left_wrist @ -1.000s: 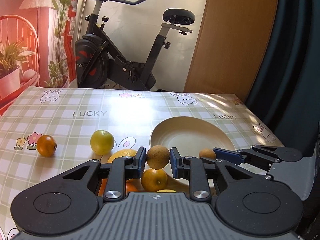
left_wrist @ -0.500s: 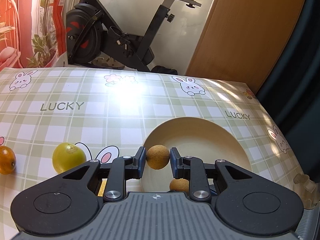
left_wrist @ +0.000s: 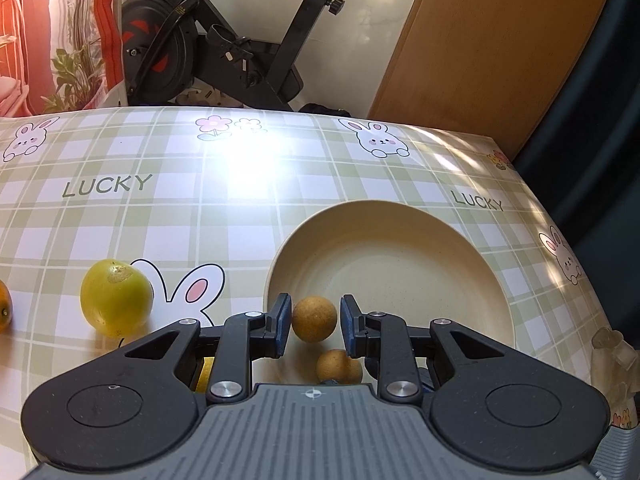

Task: Organize fruits
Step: 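Lower both small brown fruits onto the white plate and open both tools, then move the left tool to the large orange and close on it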

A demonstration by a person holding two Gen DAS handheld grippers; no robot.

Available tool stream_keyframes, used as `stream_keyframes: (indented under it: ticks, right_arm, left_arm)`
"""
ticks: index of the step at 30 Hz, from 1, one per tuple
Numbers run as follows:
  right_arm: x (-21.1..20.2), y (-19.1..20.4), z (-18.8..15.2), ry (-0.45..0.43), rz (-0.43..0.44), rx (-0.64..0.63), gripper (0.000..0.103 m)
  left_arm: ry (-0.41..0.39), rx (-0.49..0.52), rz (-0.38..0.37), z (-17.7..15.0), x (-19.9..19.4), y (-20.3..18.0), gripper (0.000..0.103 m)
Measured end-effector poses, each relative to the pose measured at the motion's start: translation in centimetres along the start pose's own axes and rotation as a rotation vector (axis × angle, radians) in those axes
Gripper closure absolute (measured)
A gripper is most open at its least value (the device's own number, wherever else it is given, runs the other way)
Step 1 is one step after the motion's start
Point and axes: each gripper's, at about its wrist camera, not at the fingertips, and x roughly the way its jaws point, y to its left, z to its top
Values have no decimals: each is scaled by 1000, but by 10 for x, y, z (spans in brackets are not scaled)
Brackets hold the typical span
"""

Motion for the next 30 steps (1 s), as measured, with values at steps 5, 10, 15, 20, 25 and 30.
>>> stream_keyframes:
  ticks: [5, 10, 15, 20, 25, 30]
  right_arm:
    - [-9, 4, -5, -9, -6, -1, 65]
    - [-25, 9, -10, -27, -5, 39, 55]
    - [-45, 20, -16, -52, -14, 47, 51]
    - [-63, 33, -25, -75, -38, 12, 48]
    - [-72, 43, -30, -87, -12, -4, 48]
    - [-81, 52, -33, -115, 53, -9, 48]
  left_arm:
    - [-36, -18, -14, -3, -17, 5, 75]
    - [-106, 1, -6, -9, -49, 6, 73]
    - [-161, -46, 25, -29, -78, 15, 73]
    - [-227, -79, 69, -56, -106, 26, 74]
    - [-248, -145, 90, -82, -127, 39, 74]
    - [-248, -173, 94, -91, -137, 50, 74]
